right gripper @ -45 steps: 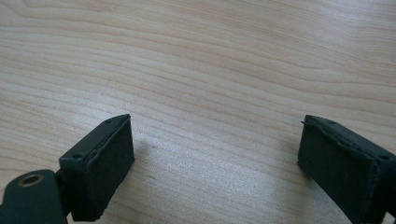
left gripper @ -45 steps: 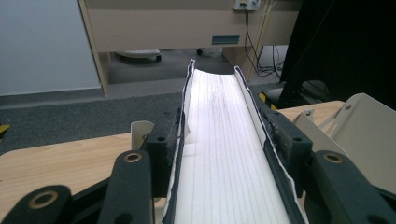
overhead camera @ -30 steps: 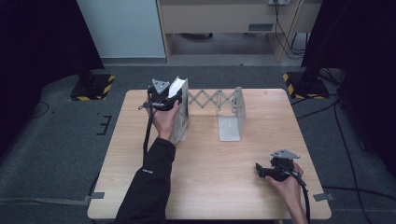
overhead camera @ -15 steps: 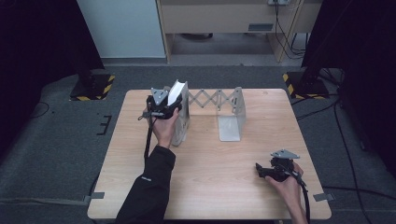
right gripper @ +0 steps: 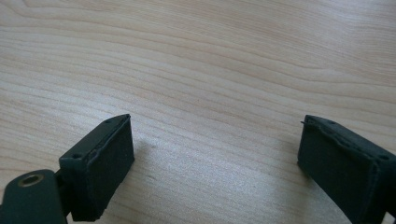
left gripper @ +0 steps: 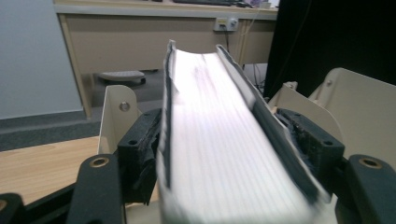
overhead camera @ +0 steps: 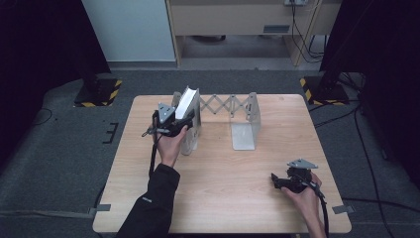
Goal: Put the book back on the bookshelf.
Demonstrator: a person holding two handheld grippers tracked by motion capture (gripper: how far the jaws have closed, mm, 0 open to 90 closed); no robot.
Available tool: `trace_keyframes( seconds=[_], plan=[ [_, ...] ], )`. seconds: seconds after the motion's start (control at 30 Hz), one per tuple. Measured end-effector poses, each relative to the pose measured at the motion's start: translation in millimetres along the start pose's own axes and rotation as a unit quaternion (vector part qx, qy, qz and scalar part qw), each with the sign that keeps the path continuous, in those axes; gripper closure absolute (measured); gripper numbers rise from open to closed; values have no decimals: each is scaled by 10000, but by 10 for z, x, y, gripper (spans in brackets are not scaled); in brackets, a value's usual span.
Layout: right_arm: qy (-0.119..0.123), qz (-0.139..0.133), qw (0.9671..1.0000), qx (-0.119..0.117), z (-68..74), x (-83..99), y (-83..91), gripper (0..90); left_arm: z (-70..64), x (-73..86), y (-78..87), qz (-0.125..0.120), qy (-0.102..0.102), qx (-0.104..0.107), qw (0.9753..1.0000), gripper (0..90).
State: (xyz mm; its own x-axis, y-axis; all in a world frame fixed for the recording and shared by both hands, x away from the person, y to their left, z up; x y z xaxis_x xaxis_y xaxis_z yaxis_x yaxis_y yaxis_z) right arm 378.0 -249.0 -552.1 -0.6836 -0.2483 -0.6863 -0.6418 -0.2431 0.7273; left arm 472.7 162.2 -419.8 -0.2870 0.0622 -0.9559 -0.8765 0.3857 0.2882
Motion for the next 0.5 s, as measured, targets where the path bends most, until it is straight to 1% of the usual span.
trace_keyframes(
  seconds=[0.1,0.13,0.2,0.27,0.33,0.37,0.5],
  plan=[
    [0,1,10000,2,0,0,0,110,4,70,112,74,-15,86,9999,328],
    [0,0,10000,1,0,0,0,110,3,98,148,143,-76,104,9998,322],
    [1,1,10000,2,0,0,0,110,-5,165,201,219,-135,165,9995,322],
    [0,0,10000,2,0,0,0,110,-10,243,240,297,-182,168,9993,330],
    [3,8,10000,-2,0,0,1,110,-9,323,256,434,-260,139,9986,345],
    [1,0,10000,3,0,0,0,109,-2,370,255,560,-272,113,9980,360],
    [3,0,10000,4,0,0,0,110,34,501,220,803,-225,124,9964,429]
  ],
)
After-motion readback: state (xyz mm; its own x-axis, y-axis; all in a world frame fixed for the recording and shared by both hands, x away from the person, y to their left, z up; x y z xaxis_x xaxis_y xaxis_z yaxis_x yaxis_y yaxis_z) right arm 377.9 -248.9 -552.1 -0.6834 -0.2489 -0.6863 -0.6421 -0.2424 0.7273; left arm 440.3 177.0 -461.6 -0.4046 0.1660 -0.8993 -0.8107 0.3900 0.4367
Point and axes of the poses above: each handheld gripper's, and its own axes: y roughly backward along the jaws, x roughly out of its underside, z roughly to its left, the point moved 2 cm from there along -y, roughly forward along the jaws, and after that the axes turned 3 degrees about z, right-handed, at the moved point
